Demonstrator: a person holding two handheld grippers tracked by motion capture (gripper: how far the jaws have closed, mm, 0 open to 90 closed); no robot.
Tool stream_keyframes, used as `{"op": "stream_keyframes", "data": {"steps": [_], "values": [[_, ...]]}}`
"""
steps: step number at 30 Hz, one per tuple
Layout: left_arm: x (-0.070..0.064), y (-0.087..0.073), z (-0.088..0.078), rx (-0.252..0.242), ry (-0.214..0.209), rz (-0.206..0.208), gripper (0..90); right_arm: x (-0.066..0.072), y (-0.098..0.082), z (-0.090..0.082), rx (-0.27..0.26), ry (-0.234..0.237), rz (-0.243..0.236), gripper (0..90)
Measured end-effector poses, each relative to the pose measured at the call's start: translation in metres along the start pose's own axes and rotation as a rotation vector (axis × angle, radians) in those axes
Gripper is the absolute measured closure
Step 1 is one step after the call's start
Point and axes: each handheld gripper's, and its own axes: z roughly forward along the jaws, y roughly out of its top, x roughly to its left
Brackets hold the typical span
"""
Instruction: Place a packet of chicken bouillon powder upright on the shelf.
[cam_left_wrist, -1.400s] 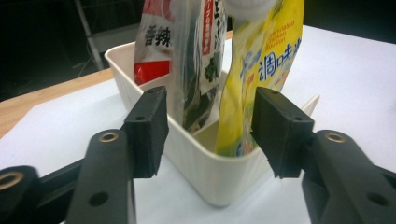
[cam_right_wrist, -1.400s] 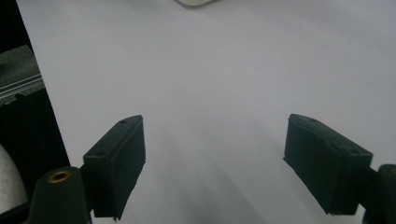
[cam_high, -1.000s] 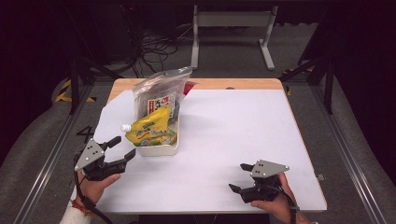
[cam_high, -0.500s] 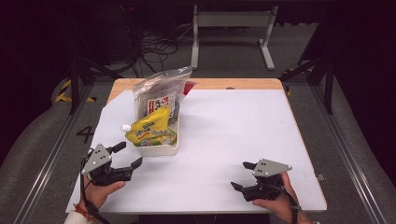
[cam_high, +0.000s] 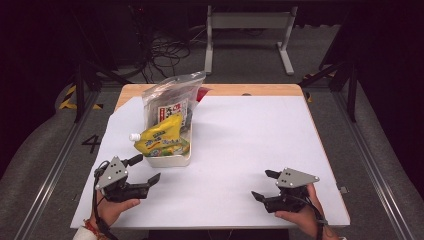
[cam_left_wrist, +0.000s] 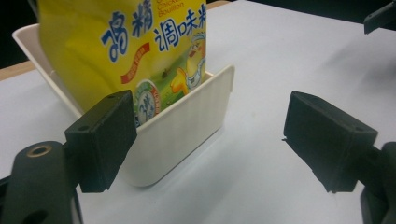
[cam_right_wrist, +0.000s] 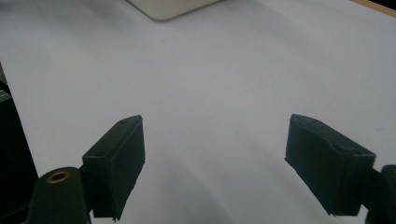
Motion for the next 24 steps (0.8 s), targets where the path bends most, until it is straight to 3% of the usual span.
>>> {"op": "stream_keyframes", "data": {"steps": [18,24], "values": [[-0.02,0.002,0.02,0.043,-0.079,0.045,15.3,-0.006,-0.003,-0.003,0.014,-0.043,-0.009,19.4],[-0.028,0.0,0.03,0.088,-0.097,0.084,14.9,-0.008,-0.004,-0.004,0.018,-0.059,-0.013,19.4]]}}
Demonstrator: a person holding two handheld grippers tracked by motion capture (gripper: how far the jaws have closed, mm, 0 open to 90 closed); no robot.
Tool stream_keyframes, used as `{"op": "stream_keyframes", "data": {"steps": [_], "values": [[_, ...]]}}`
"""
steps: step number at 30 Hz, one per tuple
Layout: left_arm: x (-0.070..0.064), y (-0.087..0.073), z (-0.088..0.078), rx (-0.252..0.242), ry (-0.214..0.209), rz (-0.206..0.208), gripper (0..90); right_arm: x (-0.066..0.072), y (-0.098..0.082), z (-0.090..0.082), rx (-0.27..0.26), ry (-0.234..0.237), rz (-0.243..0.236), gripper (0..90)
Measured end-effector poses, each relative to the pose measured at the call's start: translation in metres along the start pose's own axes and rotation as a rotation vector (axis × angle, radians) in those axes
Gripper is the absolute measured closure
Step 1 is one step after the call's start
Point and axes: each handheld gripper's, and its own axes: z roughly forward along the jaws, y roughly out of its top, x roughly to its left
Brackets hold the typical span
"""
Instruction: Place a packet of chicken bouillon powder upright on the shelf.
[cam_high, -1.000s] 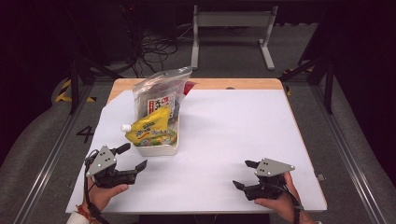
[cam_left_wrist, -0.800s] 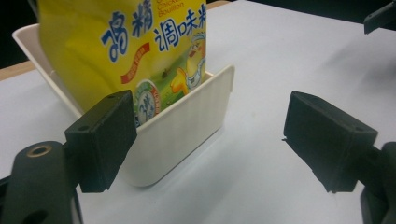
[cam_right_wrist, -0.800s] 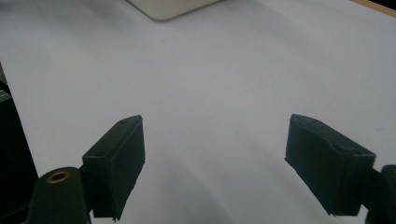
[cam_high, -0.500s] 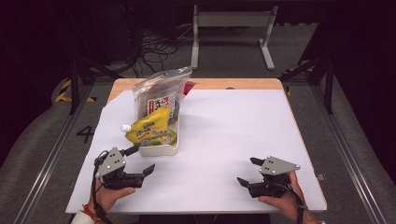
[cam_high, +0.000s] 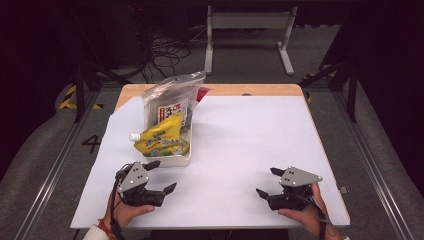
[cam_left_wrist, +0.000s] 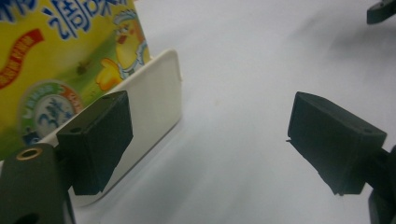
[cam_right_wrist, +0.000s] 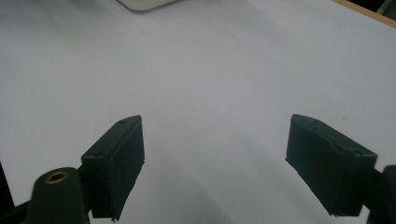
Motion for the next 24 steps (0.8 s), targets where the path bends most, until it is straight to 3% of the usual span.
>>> {"op": "stream_keyframes", "data": {"steps": [10,12,18,24], "values": [[-0.005,0.003,0.016,0.038,-0.042,0.033,11.9,-0.007,-0.008,-0.008,0.0,-0.039,0.023,18.8],[-0.006,0.005,0.02,0.048,-0.056,0.057,10.9,-0.01,-0.01,-0.011,0.001,-0.058,0.035,18.5],[-0.01,0.004,0.033,0.071,-0.103,0.054,8.9,-0.017,-0.019,-0.018,0.004,-0.099,0.065,17.3],[-0.011,-0.003,0.048,0.141,-0.098,0.073,6.4,-0.019,-0.024,-0.017,0.018,-0.117,0.064,15.8]]}}
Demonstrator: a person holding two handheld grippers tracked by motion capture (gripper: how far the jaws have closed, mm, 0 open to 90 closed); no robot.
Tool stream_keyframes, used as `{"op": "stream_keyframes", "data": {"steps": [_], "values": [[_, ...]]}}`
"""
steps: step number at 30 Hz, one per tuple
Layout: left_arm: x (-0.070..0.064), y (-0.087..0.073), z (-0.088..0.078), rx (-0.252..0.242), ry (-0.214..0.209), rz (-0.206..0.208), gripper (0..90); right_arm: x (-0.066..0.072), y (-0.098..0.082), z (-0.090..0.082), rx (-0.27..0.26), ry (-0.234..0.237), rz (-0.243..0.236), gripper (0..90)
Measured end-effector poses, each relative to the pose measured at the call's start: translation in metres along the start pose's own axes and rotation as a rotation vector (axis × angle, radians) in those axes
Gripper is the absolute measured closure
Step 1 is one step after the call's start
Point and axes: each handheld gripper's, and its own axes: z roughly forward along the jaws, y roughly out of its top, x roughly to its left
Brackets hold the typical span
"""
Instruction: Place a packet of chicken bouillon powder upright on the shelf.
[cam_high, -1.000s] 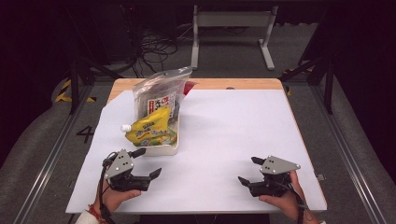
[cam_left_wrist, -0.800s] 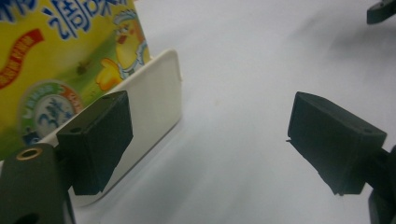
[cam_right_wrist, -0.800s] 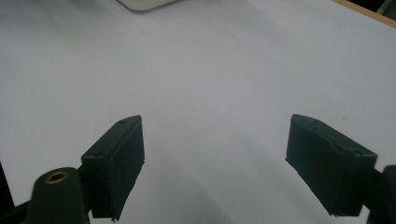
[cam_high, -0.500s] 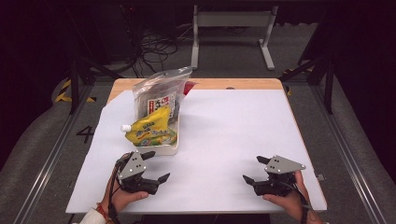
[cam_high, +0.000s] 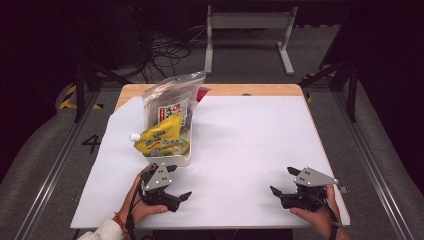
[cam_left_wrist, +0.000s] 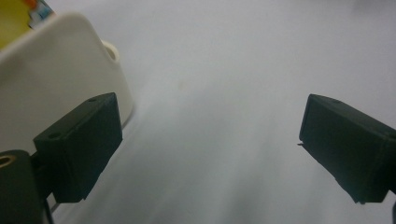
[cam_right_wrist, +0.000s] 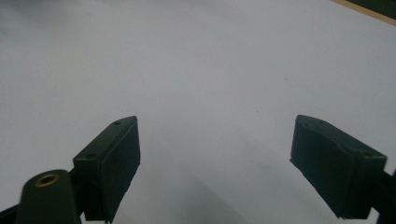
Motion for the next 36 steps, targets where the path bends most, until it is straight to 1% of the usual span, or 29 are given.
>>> {"op": "stream_keyframes", "data": {"steps": [1,3,5,6,8,9,10,11,12,13,15,19,21,23,25,26,28,30,33,36], "values": [[0.0,-0.001,0.002,0.011,-0.006,-0.003,6.4,0.0,-0.001,0.001,0.007,-0.008,-0.003,14.8],[0.001,-0.002,0.007,0.041,0.001,0.005,5.7,-0.001,-0.003,0.001,0.008,-0.019,-0.006,14.2],[0.001,-0.003,0.008,0.046,0.004,0.002,5.1,-0.003,-0.004,0.002,0.012,-0.024,0.009,11.3],[0.001,-0.003,0.007,0.039,0.002,0.005,5.1,-0.004,-0.005,0.003,0.014,-0.023,0.016,9.0],[0.0,-0.002,0.005,0.015,0.007,0.007,4.9,-0.005,-0.005,0.003,0.012,-0.018,0.024,7.7],[0.0,-0.001,0.003,0.001,0.009,0.005,4.7,-0.005,-0.005,0.003,0.005,-0.019,0.026,6.1],[0.0,-0.001,0.001,-0.016,0.008,0.008,4.4,-0.005,-0.005,0.003,-0.007,-0.009,0.035,5.8],[0.0,-0.001,0.001,-0.016,0.008,0.008,4.3,-0.005,-0.005,0.002,-0.019,0.0,0.043,5.8],[0.0,-0.001,0.0,-0.023,0.013,0.013,4.3,-0.005,-0.005,0.002,-0.019,0.0,0.043,5.8],[-0.001,0.0,-0.001,-0.029,0.012,0.01,4.1,-0.005,-0.005,0.002,-0.024,-0.003,0.043,5.3],[-0.001,0.0,-0.001,-0.032,0.017,0.013,3.9,-0.004,-0.006,0.002,-0.027,0.009,0.029,4.5],[-0.001,0.0,-0.002,-0.033,0.019,0.015,4.0,-0.002,-0.006,0.006,-0.006,0.002,0.019,5.7],[-0.001,-0.001,-0.003,-0.022,0.004,0.015,4.0,-0.001,-0.005,0.007,0.003,-0.008,0.008,6.3],[-0.002,-0.002,-0.005,-0.011,0.015,0.014,3.7,0.0,-0.004,0.008,0.005,-0.018,0.011,6.4],[-0.001,-0.003,-0.007,-0.02,0.021,0.007,4.0,0.001,-0.003,0.009,0.004,-0.012,0.01,6.8],[-0.001,-0.003,-0.008,-0.023,0.021,0.003,4.1,0.003,-0.002,0.009,0.006,-0.018,0.0,6.8],[-0.002,-0.002,-0.01,-0.031,0.029,0.007,4.1,0.004,-0.002,0.01,0.006,-0.014,-0.005,7.0],[-0.001,-0.002,-0.009,-0.03,0.029,0.008,4.2,0.005,-0.002,0.011,0.01,-0.015,-0.015,7.2],[-0.002,-0.002,-0.009,-0.024,0.031,0.011,4.3,0.005,-0.002,0.011,0.013,-0.015,-0.016,7.5],[-0.001,-0.002,-0.009,-0.028,0.032,0.009,4.3,0.004,-0.001,0.009,0.012,-0.035,-0.032,7.9]]}}
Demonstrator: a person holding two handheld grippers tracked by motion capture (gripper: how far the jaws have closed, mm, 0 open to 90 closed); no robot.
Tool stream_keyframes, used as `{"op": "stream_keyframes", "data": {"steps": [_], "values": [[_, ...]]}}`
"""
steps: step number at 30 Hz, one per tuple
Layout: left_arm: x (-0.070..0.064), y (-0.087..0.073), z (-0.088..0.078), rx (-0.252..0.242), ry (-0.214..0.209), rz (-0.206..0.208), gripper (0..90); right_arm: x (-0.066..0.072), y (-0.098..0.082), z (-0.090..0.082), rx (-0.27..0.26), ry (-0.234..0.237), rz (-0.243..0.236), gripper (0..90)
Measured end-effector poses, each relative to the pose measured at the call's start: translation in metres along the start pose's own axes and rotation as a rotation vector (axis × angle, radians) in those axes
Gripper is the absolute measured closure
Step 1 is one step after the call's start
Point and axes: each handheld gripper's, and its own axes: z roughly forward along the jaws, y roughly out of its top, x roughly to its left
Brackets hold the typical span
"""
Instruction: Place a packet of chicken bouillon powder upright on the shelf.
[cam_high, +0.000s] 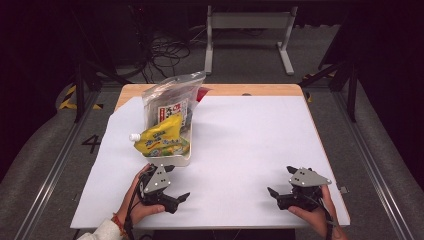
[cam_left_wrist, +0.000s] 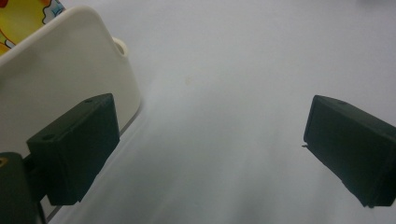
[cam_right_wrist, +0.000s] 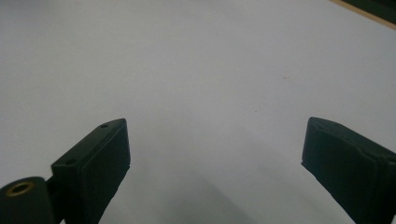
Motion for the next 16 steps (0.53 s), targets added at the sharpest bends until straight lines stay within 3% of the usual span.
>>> {"op": "stream_keyframes", "data": {"steps": [3,7,16], "values": [[0.0011,0.0,0.0001,-0.01,-0.001,-0.007,4.3,-0.0024,-0.0002,-0.0028,-0.018,-0.001,0.021,7.9],[0.0017,0.0009,-0.0002,-0.02,0.0,-0.007,4.3,-0.0018,-0.0015,-0.0013,-0.009,-0.001,0.01,8.0],[0.0011,0.0014,0.0053,0.002,-0.001,0.005,4.4,-0.0033,-0.0032,-0.0047,-0.022,-0.021,0.033,7.5]]}}
